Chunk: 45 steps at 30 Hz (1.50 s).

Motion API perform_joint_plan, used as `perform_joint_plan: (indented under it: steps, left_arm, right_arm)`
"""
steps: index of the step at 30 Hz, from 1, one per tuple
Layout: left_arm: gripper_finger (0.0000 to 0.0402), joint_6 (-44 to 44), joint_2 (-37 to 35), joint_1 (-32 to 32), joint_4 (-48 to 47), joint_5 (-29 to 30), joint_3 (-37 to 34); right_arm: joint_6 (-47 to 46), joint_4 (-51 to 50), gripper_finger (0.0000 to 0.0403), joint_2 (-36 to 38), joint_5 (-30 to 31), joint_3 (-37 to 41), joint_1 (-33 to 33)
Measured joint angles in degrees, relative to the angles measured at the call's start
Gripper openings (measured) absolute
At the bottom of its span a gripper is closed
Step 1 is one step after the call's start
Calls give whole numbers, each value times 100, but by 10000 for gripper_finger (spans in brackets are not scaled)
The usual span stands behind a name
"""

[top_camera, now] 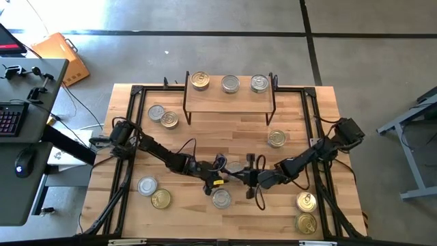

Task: Stack canned seafood by type on shelf
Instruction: Put the green white tuna can aligned with the other green white tuna can on the shelf

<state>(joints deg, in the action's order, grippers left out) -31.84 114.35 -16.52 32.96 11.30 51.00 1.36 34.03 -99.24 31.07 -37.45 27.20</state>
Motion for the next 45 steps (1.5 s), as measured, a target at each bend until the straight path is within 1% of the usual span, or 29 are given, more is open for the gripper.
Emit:
perform_joint_plan:
  steps: [2,5,9,12,14,17,20,24,29,30,33,38,40,45]
  left_arm:
    - [168,-180,-3,-4,-107,130,0]
    - [168,-228,-3,1,-224,286,-2]
    - [168,-152,-5,1,-187,499,-2]
    - [168,-162,-5,1,-179,480,-2]
    - [168,-129,-5,1,-177,385,-2]
    - [164,-179,13,31,-131,178,-1]
    - [144,-212,131,118,-30,-9,13]
    - [96,-220,278,225,214,-6,25]
    - [19,-206,301,237,281,88,26]
    - [10,-187,296,237,293,93,26]
    - [8,-48,286,237,347,93,31]
    - [2,166,301,173,158,96,263]
    - [1,193,303,132,-29,77,396]
    - [1,350,305,71,-558,69,793]
  right_arm:
    - [-14,1,1,0,-2,2,-31]
    - [-135,12,1,0,-4,0,-61]
    - [113,-79,0,47,-3,1,-45]
    - [213,-287,1,289,-22,2,2]
    - [185,-663,8,527,-240,0,19]
    - [-38,-1222,40,791,-454,0,48]
    - [-69,-1382,82,861,-517,0,138]
    - [189,-1470,125,861,-516,0,391]
    - [212,-1770,163,861,-264,-2,654]
    - [211,-1851,172,861,-211,-1,689]
    - [180,-2010,200,861,-114,0,732]
    - [158,-2379,239,859,11,0,675]
    - [184,-2479,246,859,40,0,632]
    - [543,-2517,248,858,26,0,575]
